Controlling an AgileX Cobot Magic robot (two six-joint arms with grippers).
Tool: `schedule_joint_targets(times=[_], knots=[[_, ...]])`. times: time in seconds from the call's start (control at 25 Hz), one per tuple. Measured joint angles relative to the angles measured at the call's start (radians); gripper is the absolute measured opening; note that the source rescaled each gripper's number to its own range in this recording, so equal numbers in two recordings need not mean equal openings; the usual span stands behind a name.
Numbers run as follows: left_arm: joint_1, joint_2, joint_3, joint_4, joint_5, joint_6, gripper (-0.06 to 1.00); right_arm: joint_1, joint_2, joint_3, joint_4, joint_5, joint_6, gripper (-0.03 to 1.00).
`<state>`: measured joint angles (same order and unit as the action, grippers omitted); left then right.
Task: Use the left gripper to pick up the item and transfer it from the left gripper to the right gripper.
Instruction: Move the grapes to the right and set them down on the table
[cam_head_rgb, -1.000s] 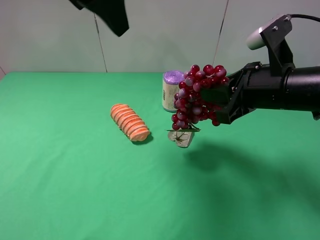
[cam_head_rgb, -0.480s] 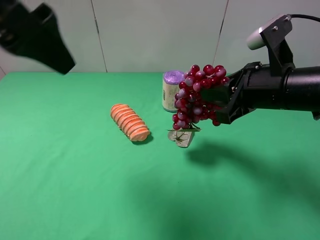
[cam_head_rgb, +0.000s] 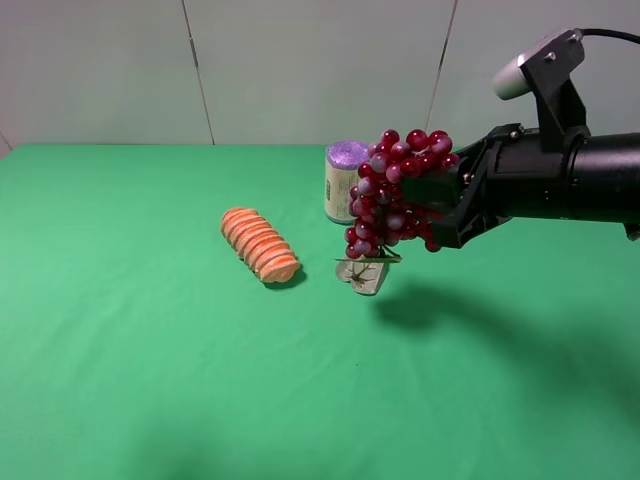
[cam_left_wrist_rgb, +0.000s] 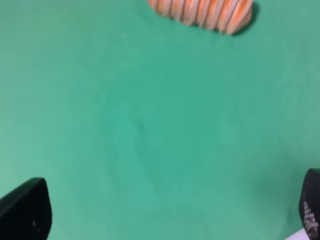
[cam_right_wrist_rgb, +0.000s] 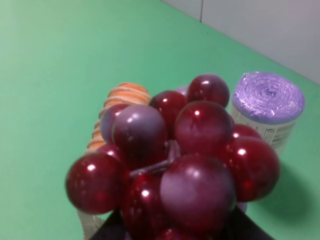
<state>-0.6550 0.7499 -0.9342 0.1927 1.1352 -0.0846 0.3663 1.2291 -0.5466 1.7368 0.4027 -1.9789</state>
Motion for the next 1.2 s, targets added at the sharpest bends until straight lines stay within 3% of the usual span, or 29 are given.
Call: schedule_joint_targets(times=[0.24, 0.6, 1.2], knots=[[0.000, -0.280, 0.187, -0.007, 0.001, -0.007, 1.00, 0.000, 0.000, 0.000, 0.000, -0.002, 0.000, 0.04], [0.000, -0.596, 0.367, -0.136, 0.002, -0.008, 1.00, 0.000, 0.000, 0.000, 0.000, -0.005, 0.000, 0.04], [0.000, -0.667, 0.420, -0.168, 0.010, -0.011, 1.00, 0.000, 0.000, 0.000, 0.000, -0.029, 0.000, 0.04]])
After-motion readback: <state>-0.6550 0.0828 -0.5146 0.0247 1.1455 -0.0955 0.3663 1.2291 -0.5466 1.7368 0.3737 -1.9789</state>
